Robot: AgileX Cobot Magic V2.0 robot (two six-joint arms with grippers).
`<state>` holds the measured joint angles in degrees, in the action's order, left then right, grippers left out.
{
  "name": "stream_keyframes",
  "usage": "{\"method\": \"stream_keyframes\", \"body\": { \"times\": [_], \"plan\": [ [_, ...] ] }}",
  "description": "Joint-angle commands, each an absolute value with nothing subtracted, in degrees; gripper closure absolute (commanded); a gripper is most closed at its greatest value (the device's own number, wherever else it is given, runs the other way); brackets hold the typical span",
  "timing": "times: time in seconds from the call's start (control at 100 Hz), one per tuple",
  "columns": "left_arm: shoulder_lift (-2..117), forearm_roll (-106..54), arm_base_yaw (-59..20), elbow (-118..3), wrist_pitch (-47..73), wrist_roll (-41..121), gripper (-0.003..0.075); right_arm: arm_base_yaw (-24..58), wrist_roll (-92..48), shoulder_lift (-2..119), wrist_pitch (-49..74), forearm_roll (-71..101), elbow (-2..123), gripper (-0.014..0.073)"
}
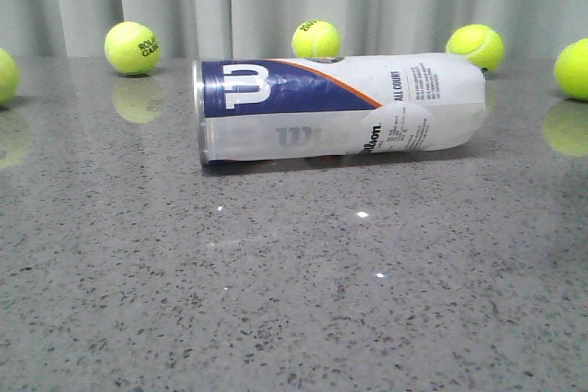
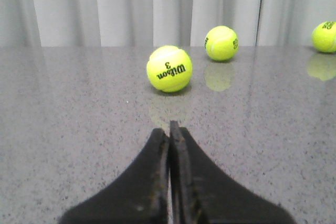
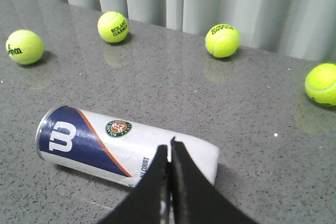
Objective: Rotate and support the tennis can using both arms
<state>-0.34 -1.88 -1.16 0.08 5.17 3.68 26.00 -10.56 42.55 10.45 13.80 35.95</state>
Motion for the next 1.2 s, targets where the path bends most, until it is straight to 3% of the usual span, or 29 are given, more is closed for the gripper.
{"method": "stream_keyframes", "body": {
  "times": [0.0,0.25,0.43,0.96,1.07,1.12,1.18,1.19],
  "plan": [
    [-2.29,-2.38,-1.70,2.57,-3.30,3.38,0.0739,25.62,-10.41,38.97,1.31,14.42,33.81,0.0653],
    [-1.92,-2.38,-1.70,-0.42,-3.31,3.38,0.0739,25.62,-10.41,31.59,-2.47,14.36,25.20,0.0653],
    [1.89,-2.38,-1.70,-7.06,4.50,3.38,0.0739,25.62,-10.41,30.57,-3.16,14.36,23.85,0.0653],
    [31.66,-3.56,-1.70,-32.98,34.34,3.38,0.0734,25.62,-10.41,30.62,-5.18,14.36,23.85,0.0653],
    [37.50,-7.87,-1.70,-36.35,37.39,3.38,0.0631,25.62,-10.41,30.62,-5.18,14.36,23.85,0.0653],
    [39.95,-10.43,-1.70,-37.66,37.59,3.43,0.0530,25.62,-10.41,30.62,-5.18,14.36,23.85,0.0653],
    [42.78,-13.76,-1.70,-39.24,37.23,4.01,0.0344,25.62,-10.41,30.62,-5.18,14.36,23.85,0.0653],
    [43.08,-14.24,-1.70,-39.40,37.23,4.25,0.0344,25.62,-10.41,30.62,-5.18,14.36,23.85,0.0653]
  ]
}}
